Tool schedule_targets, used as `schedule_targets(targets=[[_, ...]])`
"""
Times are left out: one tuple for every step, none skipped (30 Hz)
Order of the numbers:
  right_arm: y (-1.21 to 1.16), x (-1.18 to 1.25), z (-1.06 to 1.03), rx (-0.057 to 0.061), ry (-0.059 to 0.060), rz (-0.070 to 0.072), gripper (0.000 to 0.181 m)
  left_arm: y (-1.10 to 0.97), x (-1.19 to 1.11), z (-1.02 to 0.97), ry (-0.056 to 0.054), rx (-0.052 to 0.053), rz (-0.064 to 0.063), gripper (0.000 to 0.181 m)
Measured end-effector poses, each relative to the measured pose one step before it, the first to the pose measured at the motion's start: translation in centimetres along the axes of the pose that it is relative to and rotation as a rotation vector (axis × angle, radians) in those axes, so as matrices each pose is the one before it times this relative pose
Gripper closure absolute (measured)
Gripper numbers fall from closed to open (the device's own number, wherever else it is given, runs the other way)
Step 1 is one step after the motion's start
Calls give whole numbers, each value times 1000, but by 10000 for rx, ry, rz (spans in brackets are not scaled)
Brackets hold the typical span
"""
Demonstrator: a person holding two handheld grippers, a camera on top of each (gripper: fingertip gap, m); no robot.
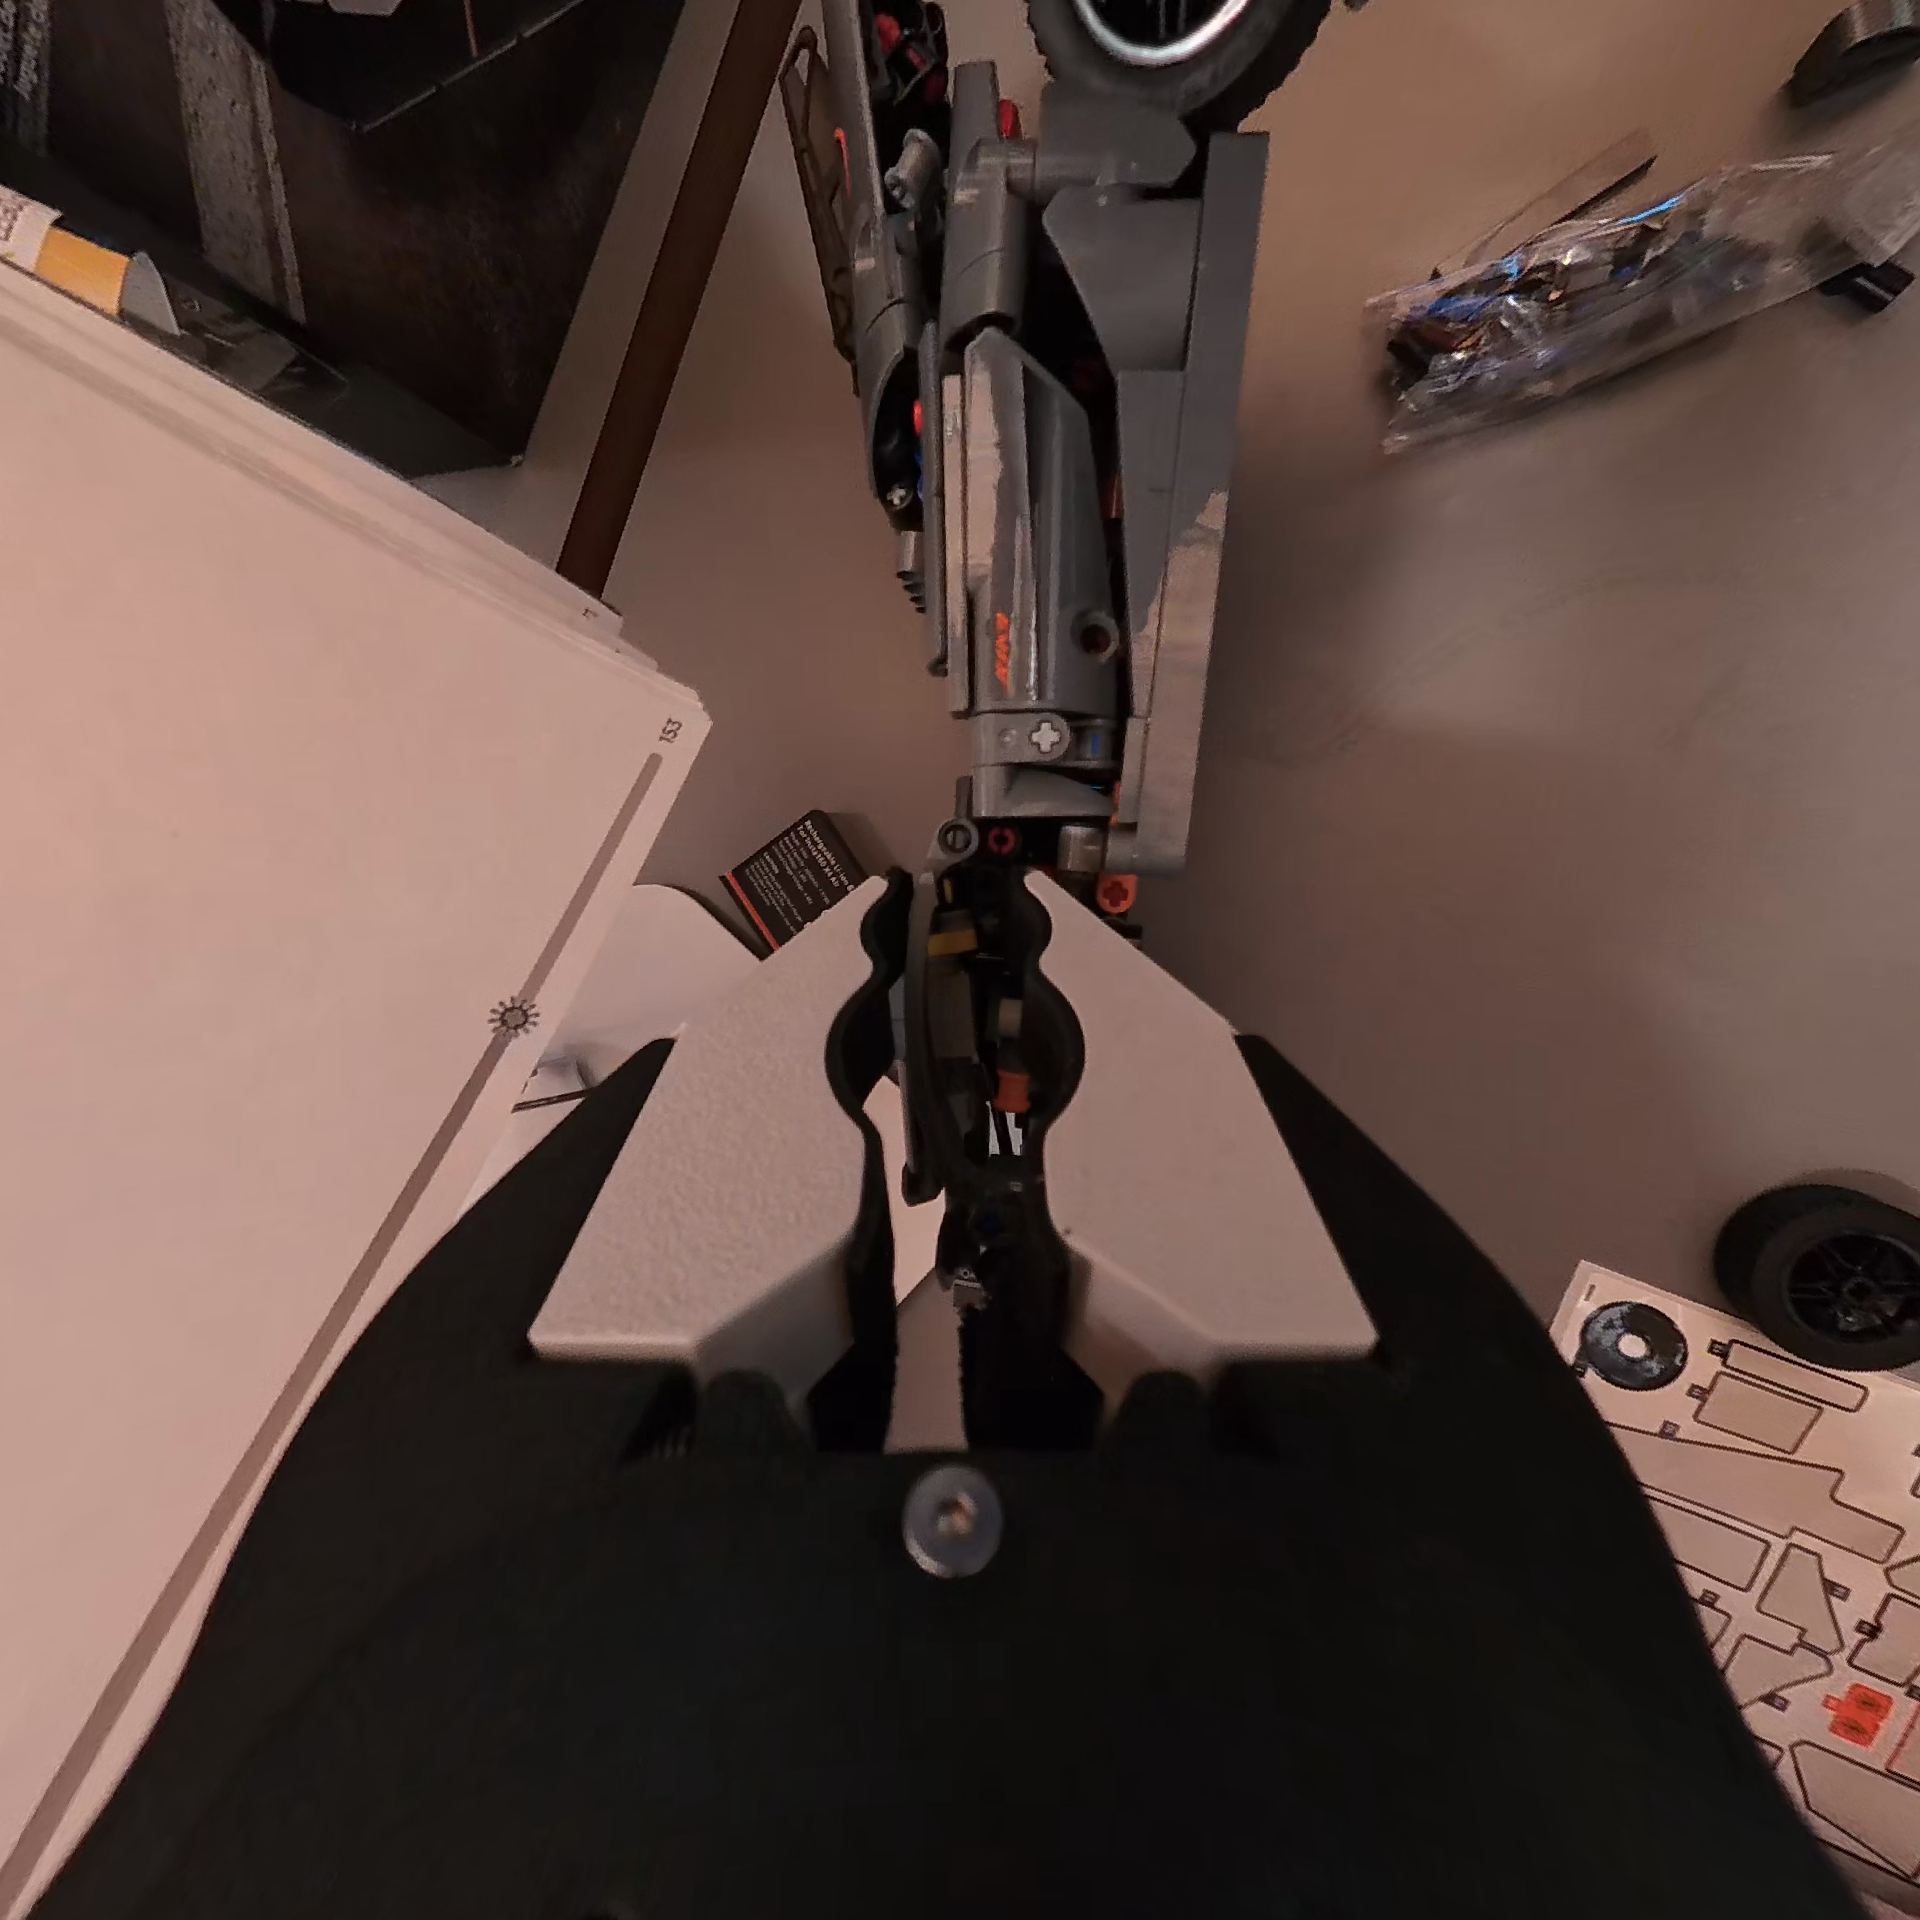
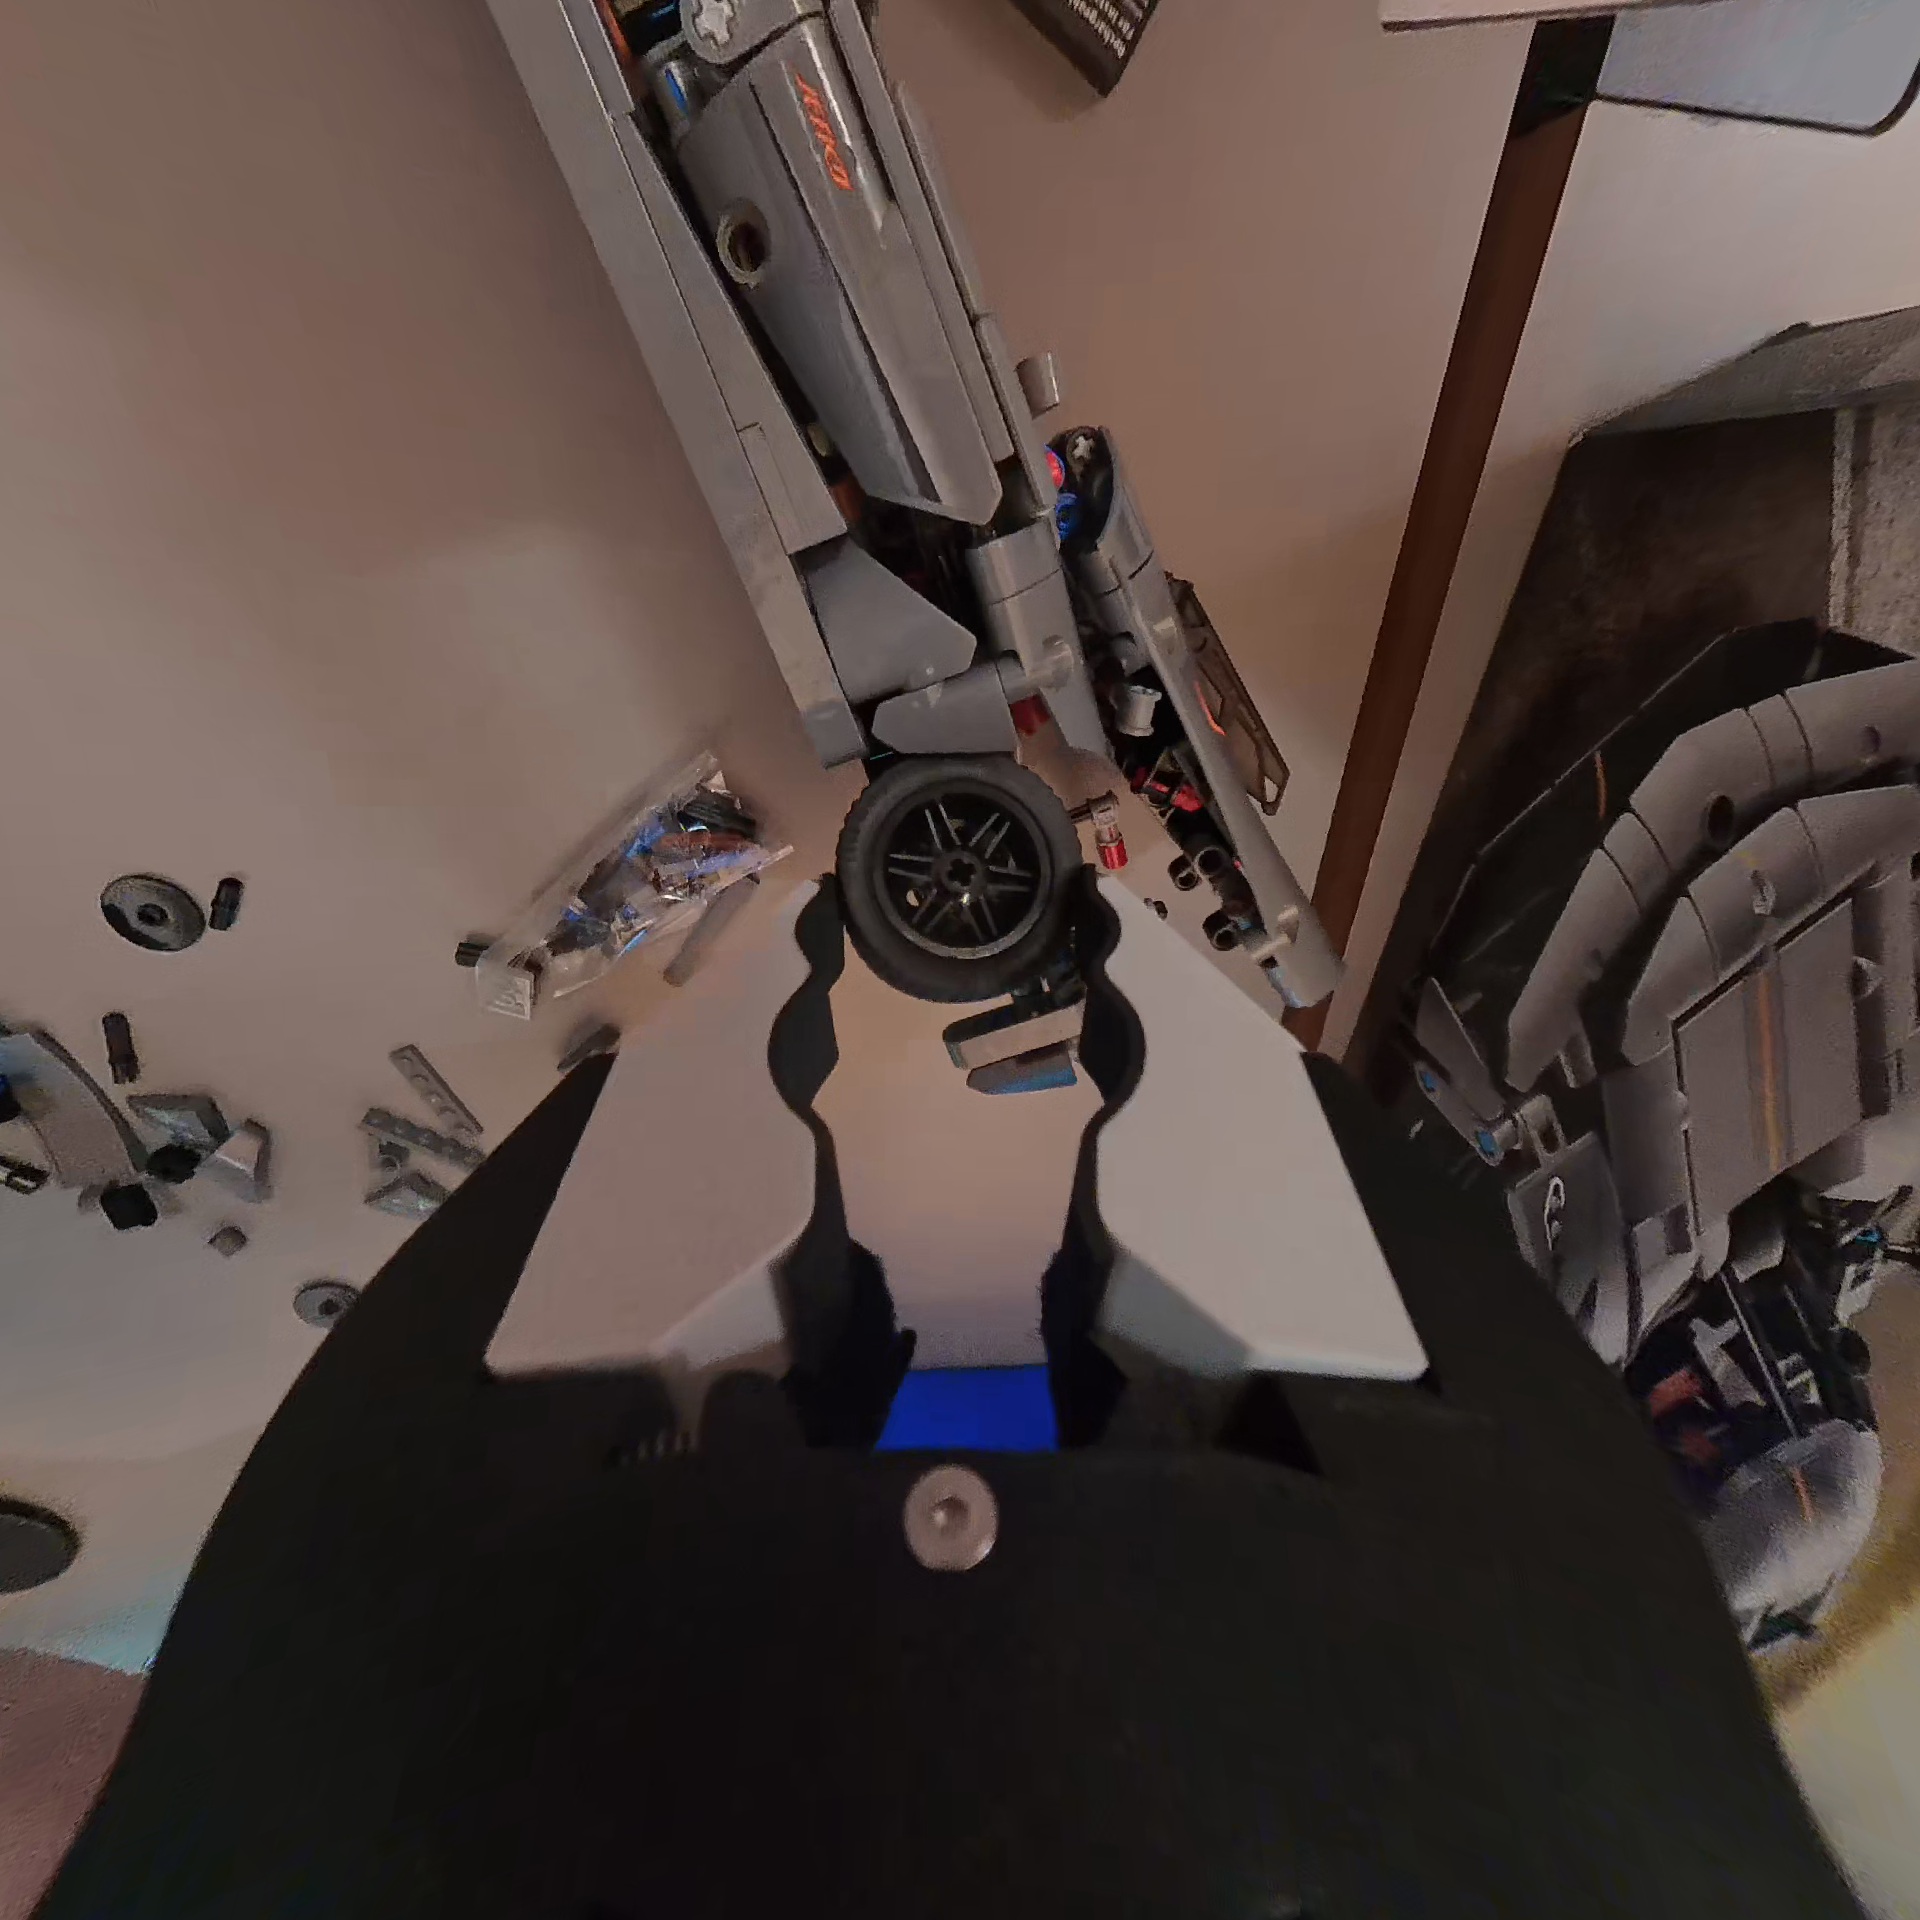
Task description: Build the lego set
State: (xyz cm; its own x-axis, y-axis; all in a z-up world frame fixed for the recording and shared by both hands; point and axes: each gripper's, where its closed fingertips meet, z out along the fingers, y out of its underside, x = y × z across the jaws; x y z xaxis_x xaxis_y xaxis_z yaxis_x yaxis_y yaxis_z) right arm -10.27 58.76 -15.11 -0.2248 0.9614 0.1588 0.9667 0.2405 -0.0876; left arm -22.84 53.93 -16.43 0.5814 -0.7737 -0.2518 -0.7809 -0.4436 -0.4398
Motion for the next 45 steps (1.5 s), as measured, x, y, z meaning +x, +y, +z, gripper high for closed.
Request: schedule_targets(targets=[[29, -63, -17, 205, 38, 10, 138, -13, 20, -11, 4, 7, 6, 165], [35, -67, -19, 219, 37, 5, 138, -40, 39, 0, 11, 15, 8, 165], [8, -28, -3, 244, 40, 26, 138, -34, 23, 6, -5, 8, 12, 165], [0, 20, -3, 283, 59, 13, 138, -10, -6, 7, -26, -9, 4, 165], [3, 42, -7, 295, 56, 12, 138, -18, -14, 15, -23, -10, 0, 165], [24, 59, -10, 274, 66, 23, 138, -2, -6, 4, -21, -9, 7, 165], [-4, 78, 13, 290, 83, -17, 138, -1, -6, 10, -10, -2, 0, 165], [-40, 29, 7, 305, 89, -49, 138, 1, -23, 6, -6, -1, -10, 165], [-29, 21, 13, 260, 95, -18, 138, -4, -2, 4, 2, 0, -4, 165], [-4, 12, 23, 205, 74, 69, 138, 2, -3, 3, 8, 1, 2, 165], [-15, 20, 23, 170, 73, 109, 138, 1, -13, 6, 2, -1, -7, 165], [-34, 78, 41, 146, 108, 83, 138, 9, -24, 12, -8, -4, -8, 165], [-24, 102, 48, 121, 122, 52, 138, 5, -34, 16, -16, -10, -12, 165], [-21, 72, 29, 137, 107, 34, 139, 7, -10, 1, -4, -3, -14, 165], [4, 26, 38, 166, 52, 104, 139, 9, -7, -1, -1, 5, -8, 165], [8, -6, 10, 170, -9, 152, 139, 2, 1, 1, 0, 4, -10, 165], [17, -69, -16, 148, -10, 104, 138, -12, 19, -9, 5, 3, -2, 165], [9, -108, -26, 100, 41, 77, 139, -4, 39, -7, 14, 7, 13, 165], [1, -87, -15, 24, 129, 67, 139, -6, 22, -17, 6, 5, 19, 165], [30, -35, -13, -29, 184, 77, 139, -8, 0, 10, 13, 5, -3, 165], [12, -5, 24, -26, 170, 147, 139, 1, -8, 10, 12, 1, -14, 166], [-2, 49, 53, 23, 149, 150, 139, 2, -20, 2, -10, -4, -3, 166], [5, 77, 70, 103, 114, 110, 139, 10, -13, 6, -13, -4, -4, 166], [1, 71, 69, 178, 19, 177, 140, 5, -26, 0, -19, -7, -12, 166], [-3, 7, 39, 201, -10, 178, 140, 4, -1, 3, -19, -8, -4, 165], [53, -37, -2, 125, 61, 39, 140, -1, 20, -14, -14, -3, 14, 165], [84, -43, -34, 15, 128, -15, 140, -19, 46, -16, 7, 6, 13, 166], [48, -51, -13, -41, 150, 42, 140, -6, 17, -9, -9, -3, 16, 166], [0, -21, 4, -23, 106, 137, 140, 6, -14, 8, -10, -10, 1, 166], [-2, 16, 28, 41, 49, 169, 140, 3, -11, 1, -5, -5, -4, 165], [32, 46, 28, 92, -25, 247, 141, -2, -3, 1, -4, 1, -4, 165], [74, 36, 62, 63, -118, 441, 141, -5, -24, 6, -13, -8, -5, 165], [292, 96, 164, -105, -27, 343, 141, 20, -47, 14, -32, -20, -2, 165], [139, 104, 125, -22, 91, 129, 141, 44, -88, 17, -42, -25, -29, 165], [-29, -8, -22, -35, 34, 135, 142, -22, 22, 4, 26, 15, -4, 165], [-25, -18, -108, -148, 46, 22, 141, -7, 54, -15, 35, 20, 23, 165], [-72, 14, -47, -151, 81, -55, 141, 28, 11, -23, 3, 7, 28, 166], [-66, 74, 49, -162, 85, -27, 141, 30, -28, 1, 4, -3, -26, 166], [-40, 97, 33, -175, 54, -33, 140, 24, -54, 4, 5, -10, -43, 165], [-51, 55, -75, -168, -39, -22, 140, -9, -13, 8, 17, 7, -19, 166], [-21, 20, -115, -183, -105, -3, 138, 0, 17, 0, 12, 9, 2, 166], [-91, 64, -87, -148, -32, -73, 138, 5, -11, 3, 4, 4, -4, 166], [-107, 38, -20, -117, 82, -223, 137, -4, -2, -5, 9, 2, -4, 166], [-30, -40, 22, -164, 107, -305, 136, -8, 15, -1, 26, 10, 0, 166], [-12, -28, 40, -166, 92, -250, 137, -11, 20, 7, 24, 13, 10, 166]])
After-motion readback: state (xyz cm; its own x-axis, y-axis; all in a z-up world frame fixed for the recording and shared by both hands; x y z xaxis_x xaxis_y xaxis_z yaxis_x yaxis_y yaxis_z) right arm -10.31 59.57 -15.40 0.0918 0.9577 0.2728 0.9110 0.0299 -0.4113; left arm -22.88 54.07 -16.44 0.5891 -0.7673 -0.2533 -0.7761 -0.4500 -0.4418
